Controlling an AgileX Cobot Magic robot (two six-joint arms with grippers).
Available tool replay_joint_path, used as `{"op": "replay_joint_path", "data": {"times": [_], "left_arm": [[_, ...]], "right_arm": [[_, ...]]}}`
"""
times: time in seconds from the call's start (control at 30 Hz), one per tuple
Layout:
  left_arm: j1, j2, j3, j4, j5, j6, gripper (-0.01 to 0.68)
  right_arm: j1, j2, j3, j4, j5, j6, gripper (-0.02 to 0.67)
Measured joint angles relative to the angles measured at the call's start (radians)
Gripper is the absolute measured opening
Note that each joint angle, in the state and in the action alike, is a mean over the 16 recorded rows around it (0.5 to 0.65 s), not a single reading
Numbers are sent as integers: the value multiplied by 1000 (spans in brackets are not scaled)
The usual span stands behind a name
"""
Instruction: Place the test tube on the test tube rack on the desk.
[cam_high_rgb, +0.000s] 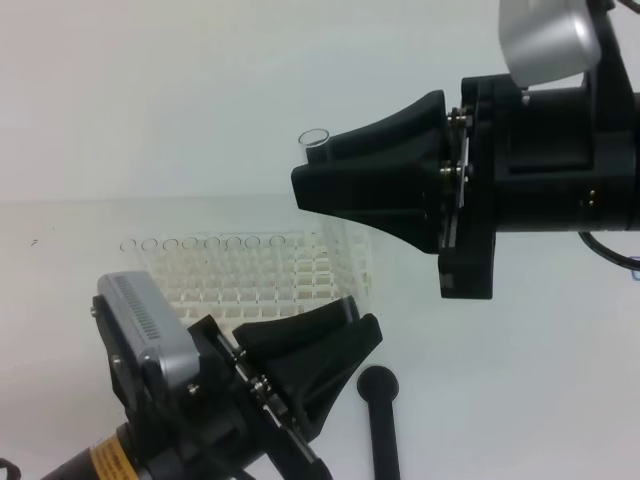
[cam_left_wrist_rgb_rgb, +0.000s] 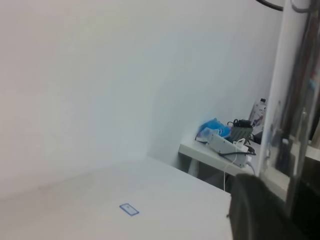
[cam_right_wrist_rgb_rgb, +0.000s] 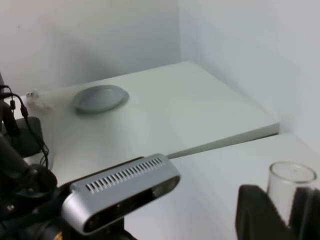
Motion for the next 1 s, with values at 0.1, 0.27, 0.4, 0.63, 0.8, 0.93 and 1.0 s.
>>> {"op": "replay_joint_path", "data": {"times": [0.1,0.27,0.4,0.63,0.8,0.93,1.0], "left_arm": [[0,-8,0,-6,11,-3,159],[0,-47,0,-9,56,6,259],[0,-117,0,-6,135,23,300],[0,-314,0,1,390,54,191],[0,-490,0,18,655,68,87],[-1,-617,0,36,867,75,19],[0,-676,0,47,964,78,2]], "right_arm": [[0,0,0,0,-2,1,130],[0,1,0,5,-8,4,129],[0,1,0,12,-30,-1,129],[0,1,0,30,-121,-27,129],[0,1,0,41,-222,-51,129],[0,1,0,48,-302,-65,128],[0,1,0,51,-338,-69,128]]}}
